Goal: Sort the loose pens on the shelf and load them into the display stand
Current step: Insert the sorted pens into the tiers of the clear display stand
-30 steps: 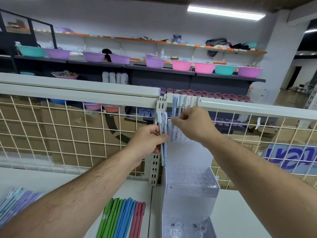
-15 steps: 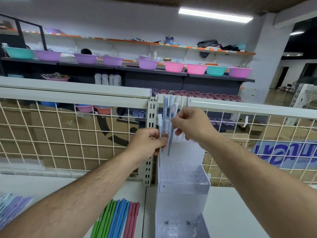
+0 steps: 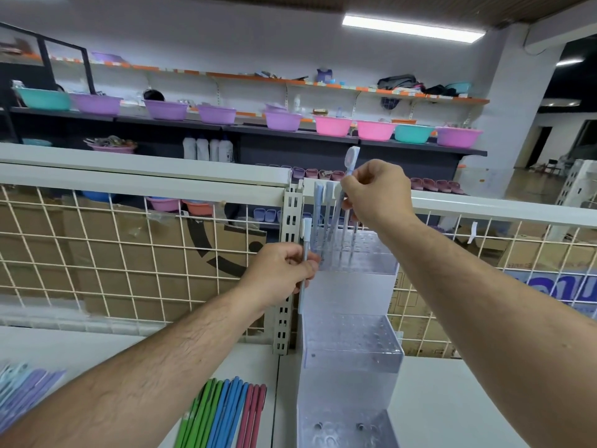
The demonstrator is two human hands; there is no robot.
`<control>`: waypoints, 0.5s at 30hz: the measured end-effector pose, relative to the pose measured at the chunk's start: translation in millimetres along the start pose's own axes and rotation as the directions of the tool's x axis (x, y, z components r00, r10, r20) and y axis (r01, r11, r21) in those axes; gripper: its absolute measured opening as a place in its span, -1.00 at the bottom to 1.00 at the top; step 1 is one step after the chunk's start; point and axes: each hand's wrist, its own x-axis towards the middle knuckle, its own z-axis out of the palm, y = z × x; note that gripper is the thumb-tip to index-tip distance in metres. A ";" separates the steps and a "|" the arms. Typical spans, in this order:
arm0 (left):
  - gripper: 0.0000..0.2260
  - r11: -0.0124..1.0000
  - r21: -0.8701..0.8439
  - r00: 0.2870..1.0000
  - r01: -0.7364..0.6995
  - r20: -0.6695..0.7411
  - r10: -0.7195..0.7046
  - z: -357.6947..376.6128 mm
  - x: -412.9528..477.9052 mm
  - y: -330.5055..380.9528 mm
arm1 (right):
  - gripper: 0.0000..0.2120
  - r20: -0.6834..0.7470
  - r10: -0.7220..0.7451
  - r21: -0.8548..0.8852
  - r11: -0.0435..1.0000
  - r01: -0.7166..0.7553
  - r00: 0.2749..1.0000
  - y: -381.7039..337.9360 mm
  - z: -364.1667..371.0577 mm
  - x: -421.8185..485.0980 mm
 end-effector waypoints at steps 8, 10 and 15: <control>-0.91 1.000 0.004 1.000 -0.007 0.008 0.007 -1.0 1.4 0.8 | -0.88 0.097 -0.022 -0.125 0.992 0.034 0.995 7.3 14.3 -1.4; -0.91 1.000 0.003 1.000 -0.011 0.007 0.011 -1.4 1.8 0.2 | -0.87 0.141 -0.003 -0.170 0.985 0.027 0.990 11.7 17.2 -3.5; -0.93 1.000 -0.008 1.000 -0.018 0.000 0.018 -1.6 3.4 -0.8 | -0.87 0.204 0.019 -0.261 0.965 0.035 0.979 18.8 18.1 -7.4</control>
